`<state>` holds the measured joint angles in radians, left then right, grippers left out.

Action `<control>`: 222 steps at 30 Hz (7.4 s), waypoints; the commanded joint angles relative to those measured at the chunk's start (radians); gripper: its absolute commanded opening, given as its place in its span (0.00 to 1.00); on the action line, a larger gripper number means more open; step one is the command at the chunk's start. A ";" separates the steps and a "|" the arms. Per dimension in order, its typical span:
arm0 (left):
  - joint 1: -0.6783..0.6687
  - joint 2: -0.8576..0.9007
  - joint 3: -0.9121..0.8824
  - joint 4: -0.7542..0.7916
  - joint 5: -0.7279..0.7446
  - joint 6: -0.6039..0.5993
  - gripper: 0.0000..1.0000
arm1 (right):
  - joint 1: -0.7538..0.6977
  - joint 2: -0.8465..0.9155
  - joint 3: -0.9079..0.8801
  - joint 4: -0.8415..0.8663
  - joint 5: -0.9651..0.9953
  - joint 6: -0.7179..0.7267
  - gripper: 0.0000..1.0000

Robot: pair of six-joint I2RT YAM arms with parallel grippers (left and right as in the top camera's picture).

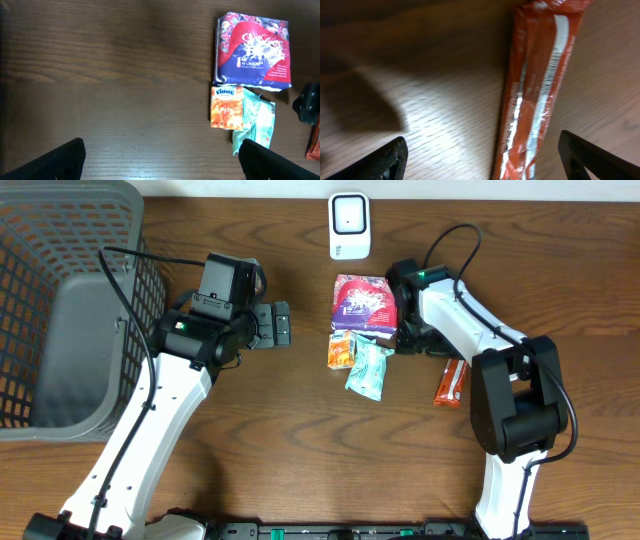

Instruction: Scan the item barcode

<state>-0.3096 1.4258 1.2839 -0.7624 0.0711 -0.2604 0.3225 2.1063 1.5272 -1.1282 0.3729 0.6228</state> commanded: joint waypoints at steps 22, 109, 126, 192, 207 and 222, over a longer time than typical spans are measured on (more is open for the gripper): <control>0.003 0.005 0.013 -0.005 -0.012 0.009 0.98 | -0.084 -0.018 -0.218 0.176 -0.066 -0.059 0.20; 0.003 0.005 0.013 -0.005 -0.012 0.009 0.98 | -0.472 -0.028 -0.426 0.274 -0.773 -0.274 0.62; 0.003 0.005 0.013 -0.005 -0.012 0.009 0.98 | -0.375 -0.030 -0.410 0.323 -0.660 -0.170 0.01; 0.003 0.005 0.013 -0.005 -0.012 0.009 0.98 | -0.170 -0.035 0.228 0.100 -0.446 -0.272 0.01; 0.003 0.005 0.013 -0.005 -0.012 0.009 0.98 | -0.060 0.009 0.317 0.821 -0.607 -0.003 0.01; 0.003 0.005 0.013 -0.005 -0.012 0.009 0.98 | -0.019 0.318 0.606 0.888 -0.807 0.207 0.01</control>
<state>-0.3092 1.4258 1.2839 -0.7628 0.0715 -0.2604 0.2996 2.4157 2.0613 -0.2291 -0.3672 0.7883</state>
